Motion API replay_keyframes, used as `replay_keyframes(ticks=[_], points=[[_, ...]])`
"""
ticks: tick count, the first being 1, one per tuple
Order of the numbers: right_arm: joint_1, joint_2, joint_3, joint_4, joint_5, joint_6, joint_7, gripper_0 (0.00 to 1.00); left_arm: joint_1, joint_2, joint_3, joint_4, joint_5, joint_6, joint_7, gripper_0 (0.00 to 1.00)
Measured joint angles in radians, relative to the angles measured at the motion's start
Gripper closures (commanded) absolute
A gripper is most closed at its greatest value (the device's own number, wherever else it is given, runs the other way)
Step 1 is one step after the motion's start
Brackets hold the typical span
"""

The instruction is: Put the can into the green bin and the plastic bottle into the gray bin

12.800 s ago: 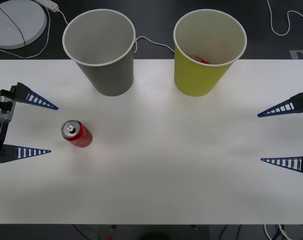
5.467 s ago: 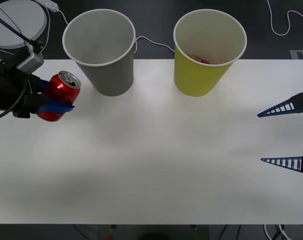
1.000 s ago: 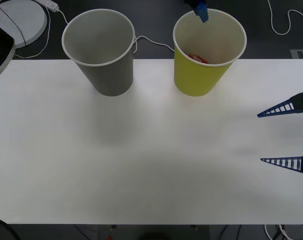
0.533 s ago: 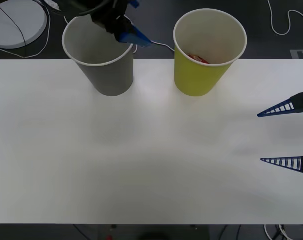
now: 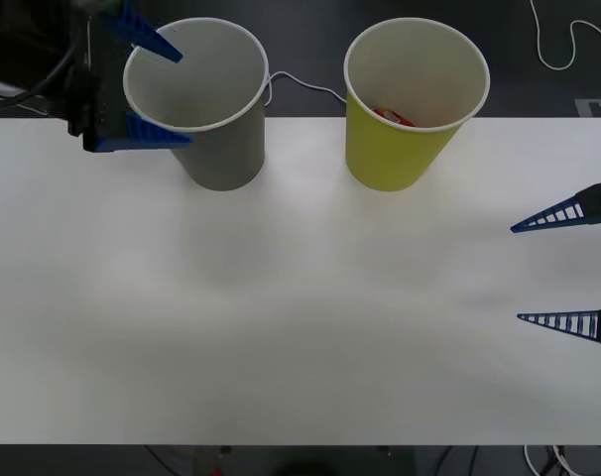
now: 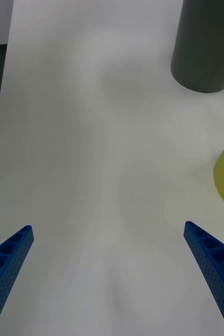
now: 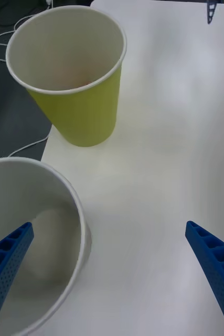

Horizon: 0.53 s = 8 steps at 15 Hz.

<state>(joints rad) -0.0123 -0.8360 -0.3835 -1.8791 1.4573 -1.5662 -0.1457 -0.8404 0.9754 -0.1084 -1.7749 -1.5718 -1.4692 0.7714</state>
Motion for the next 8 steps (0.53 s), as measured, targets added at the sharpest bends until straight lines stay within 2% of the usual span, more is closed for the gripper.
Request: replay_keyframes(ticks=[5, 8], points=[[0.000, 0.000, 0.000, 0.000, 0.000, 0.000, 0.000, 0.00, 0.270, 0.107, 0.153, 0.007, 0.134, 0.025, -0.245, 0.00], [0.000, 0.000, 0.000, 0.000, 0.000, 0.000, 0.000, 0.00, 0.445, 0.131, 0.237, 0.007, 0.196, 0.044, -0.394, 0.00]])
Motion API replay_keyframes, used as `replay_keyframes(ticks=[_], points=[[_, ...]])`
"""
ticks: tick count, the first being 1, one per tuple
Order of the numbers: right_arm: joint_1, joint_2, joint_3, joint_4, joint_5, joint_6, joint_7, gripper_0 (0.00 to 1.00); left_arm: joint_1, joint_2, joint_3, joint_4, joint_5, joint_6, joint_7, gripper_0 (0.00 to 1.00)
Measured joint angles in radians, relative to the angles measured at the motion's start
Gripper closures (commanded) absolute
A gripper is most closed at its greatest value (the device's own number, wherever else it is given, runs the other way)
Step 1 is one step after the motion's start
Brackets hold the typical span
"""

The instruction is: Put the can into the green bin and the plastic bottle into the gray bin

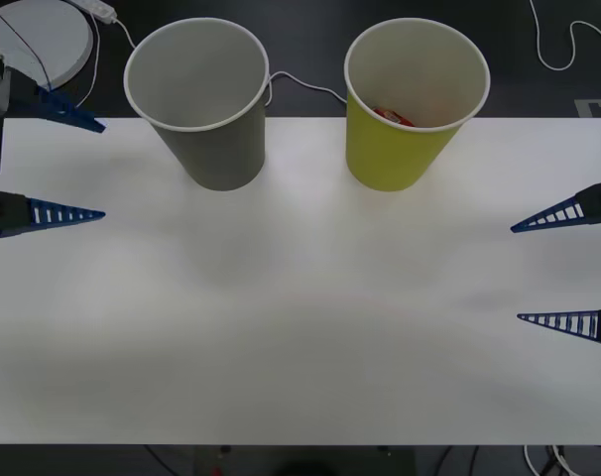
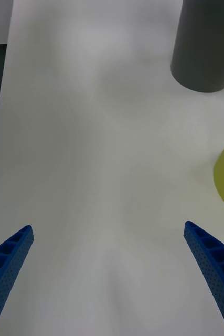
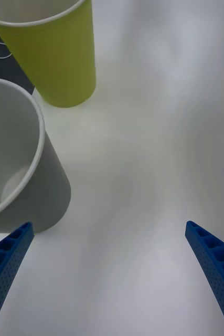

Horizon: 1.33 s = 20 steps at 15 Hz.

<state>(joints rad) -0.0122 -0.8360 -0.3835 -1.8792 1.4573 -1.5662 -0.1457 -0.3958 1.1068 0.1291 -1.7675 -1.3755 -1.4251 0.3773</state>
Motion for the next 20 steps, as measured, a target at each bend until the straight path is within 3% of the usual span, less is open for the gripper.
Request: replay_keyframes(ticks=[5, 9, 15, 20], points=[[0.000, 0.000, 0.000, 0.000, 0.000, 0.000, 0.000, 0.00, 0.209, 0.002, 0.083, 0.002, 0.042, 0.016, -0.227, 0.00], [0.000, 0.000, 0.000, 0.000, 0.000, 0.000, 0.000, 0.00, 0.303, 0.005, 0.089, 0.010, 0.048, 0.026, -0.369, 0.00], [0.000, 0.000, 0.000, 0.000, 0.000, 0.000, 0.000, 0.00, 0.312, 0.004, 0.014, 0.134, 0.065, 0.027, -0.562, 0.00], [0.000, 0.000, 0.000, 0.000, 0.000, 0.000, 0.000, 0.00, 0.298, 0.001, -0.032, 0.171, 0.060, 0.026, -0.587, 0.00]])
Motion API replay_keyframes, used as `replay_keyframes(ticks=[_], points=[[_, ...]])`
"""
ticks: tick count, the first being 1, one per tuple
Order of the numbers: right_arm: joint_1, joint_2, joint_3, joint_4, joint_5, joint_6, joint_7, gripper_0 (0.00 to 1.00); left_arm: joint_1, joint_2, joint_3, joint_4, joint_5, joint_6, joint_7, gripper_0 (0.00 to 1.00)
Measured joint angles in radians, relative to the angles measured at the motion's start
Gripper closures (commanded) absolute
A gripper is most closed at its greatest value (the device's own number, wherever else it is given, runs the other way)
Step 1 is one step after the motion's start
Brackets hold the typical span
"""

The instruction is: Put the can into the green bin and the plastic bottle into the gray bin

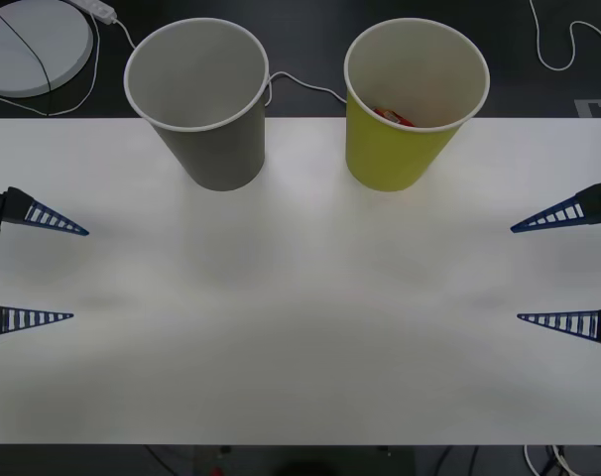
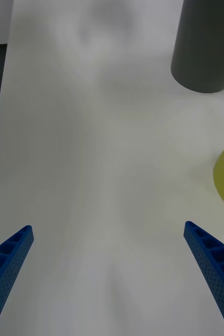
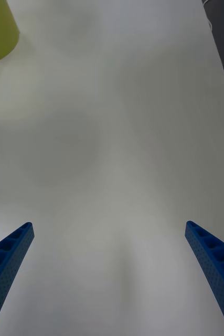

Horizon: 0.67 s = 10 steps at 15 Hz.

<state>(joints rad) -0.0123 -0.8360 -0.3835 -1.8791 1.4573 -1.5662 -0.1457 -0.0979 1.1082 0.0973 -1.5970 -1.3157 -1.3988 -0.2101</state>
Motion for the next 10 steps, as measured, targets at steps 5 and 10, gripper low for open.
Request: replay_keyframes(ticks=[5, 10], points=[[0.000, 0.000, 0.000, 0.000, 0.000, 0.000, 0.000, 0.00, -0.002, -0.039, -0.003, 0.002, -0.029, 0.001, -0.004, 0.00], [0.000, 0.000, 0.000, 0.000, 0.000, 0.000, 0.000, 0.00, -0.002, -0.044, -0.002, 0.002, -0.032, 0.001, -0.005, 0.00]])
